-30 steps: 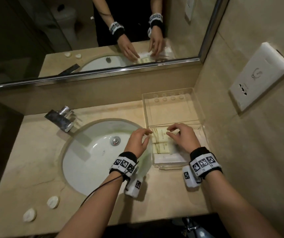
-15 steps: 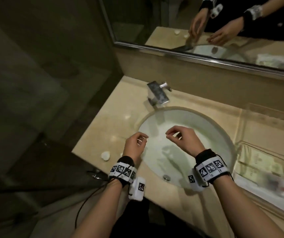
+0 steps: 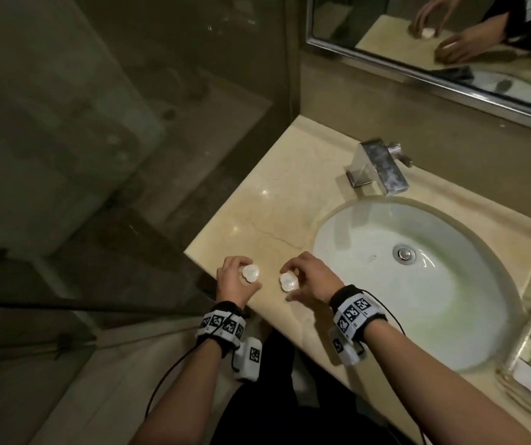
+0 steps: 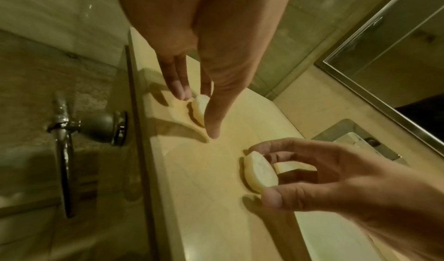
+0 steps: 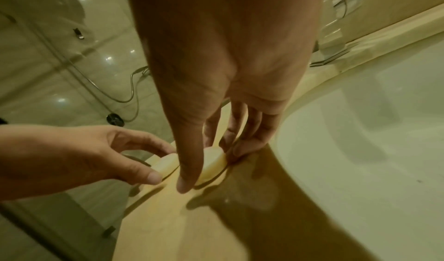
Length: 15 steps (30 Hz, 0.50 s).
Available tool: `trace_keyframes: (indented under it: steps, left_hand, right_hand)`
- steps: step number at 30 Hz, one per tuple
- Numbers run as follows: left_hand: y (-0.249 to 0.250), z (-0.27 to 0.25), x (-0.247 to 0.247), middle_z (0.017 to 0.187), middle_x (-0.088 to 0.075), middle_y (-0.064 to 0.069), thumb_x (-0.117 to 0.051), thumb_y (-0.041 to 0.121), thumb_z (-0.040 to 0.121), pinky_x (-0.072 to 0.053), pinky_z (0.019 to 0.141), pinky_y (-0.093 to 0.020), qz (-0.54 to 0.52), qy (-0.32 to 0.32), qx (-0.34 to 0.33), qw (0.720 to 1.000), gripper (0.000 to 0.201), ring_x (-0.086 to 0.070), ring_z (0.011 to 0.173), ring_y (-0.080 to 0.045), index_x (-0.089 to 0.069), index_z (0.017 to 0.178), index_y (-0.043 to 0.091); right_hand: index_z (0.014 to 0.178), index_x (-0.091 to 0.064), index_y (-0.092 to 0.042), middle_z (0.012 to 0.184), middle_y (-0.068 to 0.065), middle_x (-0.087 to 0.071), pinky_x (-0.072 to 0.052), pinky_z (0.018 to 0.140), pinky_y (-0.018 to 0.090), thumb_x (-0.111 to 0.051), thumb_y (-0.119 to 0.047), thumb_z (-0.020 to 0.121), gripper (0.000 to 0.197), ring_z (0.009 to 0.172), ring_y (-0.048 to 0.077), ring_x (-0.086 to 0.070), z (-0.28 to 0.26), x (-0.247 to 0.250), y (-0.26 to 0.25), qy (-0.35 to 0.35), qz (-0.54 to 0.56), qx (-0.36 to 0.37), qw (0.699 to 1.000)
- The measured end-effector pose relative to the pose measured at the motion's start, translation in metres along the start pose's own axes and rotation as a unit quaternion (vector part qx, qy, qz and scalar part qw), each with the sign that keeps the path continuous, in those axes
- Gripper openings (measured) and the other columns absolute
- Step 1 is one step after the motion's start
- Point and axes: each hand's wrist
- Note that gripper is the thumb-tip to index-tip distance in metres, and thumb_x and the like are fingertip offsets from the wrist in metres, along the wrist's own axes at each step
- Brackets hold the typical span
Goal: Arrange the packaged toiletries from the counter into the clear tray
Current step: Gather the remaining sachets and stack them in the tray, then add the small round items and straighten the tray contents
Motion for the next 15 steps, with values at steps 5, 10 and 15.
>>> trace_keyframes:
  steps: [5, 10, 15]
  left_hand:
    - [-0.008, 0.004, -0.006, 0.108, -0.058, 0.0, -0.081, 0.003, 0.061, -0.05, 0.09, -0.04, -0.011, 0.004, -0.031, 0.999, 0.045, -0.053, 0.096, -0.024, -0.064, 0.099, 0.02]
    - [0.013, 0.004, -0.008, 0.106, -0.058, 0.003, -0.077, 0.003, 0.065, -0.053, 0.083, -0.033, -0.036, 0.0, -0.061, 0.998, 0.04, -0.057, 0.09, -0.02, -0.064, 0.099, 0.021]
    - [0.074, 0.0, -0.027, 0.105, -0.057, 0.005, -0.078, 0.005, 0.063, -0.047, 0.07, -0.01, -0.063, -0.036, -0.133, 0.988, 0.039, -0.058, 0.086, -0.015, -0.065, 0.096, 0.021]
  right_hand:
    - [0.107, -0.065, -0.022, 0.102, -0.007, -0.045, -0.047, 0.089, 0.028, -0.089, -0.021, 0.061, 0.052, 0.091, 0.014, -0.051, 0.009, -0.007, -0.003, 0.019, -0.018, -0.003, 1.0]
    - [0.103, -0.064, -0.023, 0.104, -0.005, -0.052, -0.049, 0.085, 0.032, -0.088, -0.028, 0.062, 0.047, 0.089, 0.015, -0.053, -0.002, 0.01, -0.001, 0.054, 0.004, 0.001, 0.999]
    - [0.101, -0.061, -0.025, 0.102, -0.005, -0.065, -0.052, 0.075, 0.029, -0.085, -0.024, 0.067, 0.042, 0.087, 0.017, -0.062, -0.042, 0.056, 0.021, 0.132, 0.08, 0.01, 0.988]
Point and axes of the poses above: each hand's wrist, its own z-axis towards the middle knuckle, its own x-axis out of the back of the hand, y = z × x
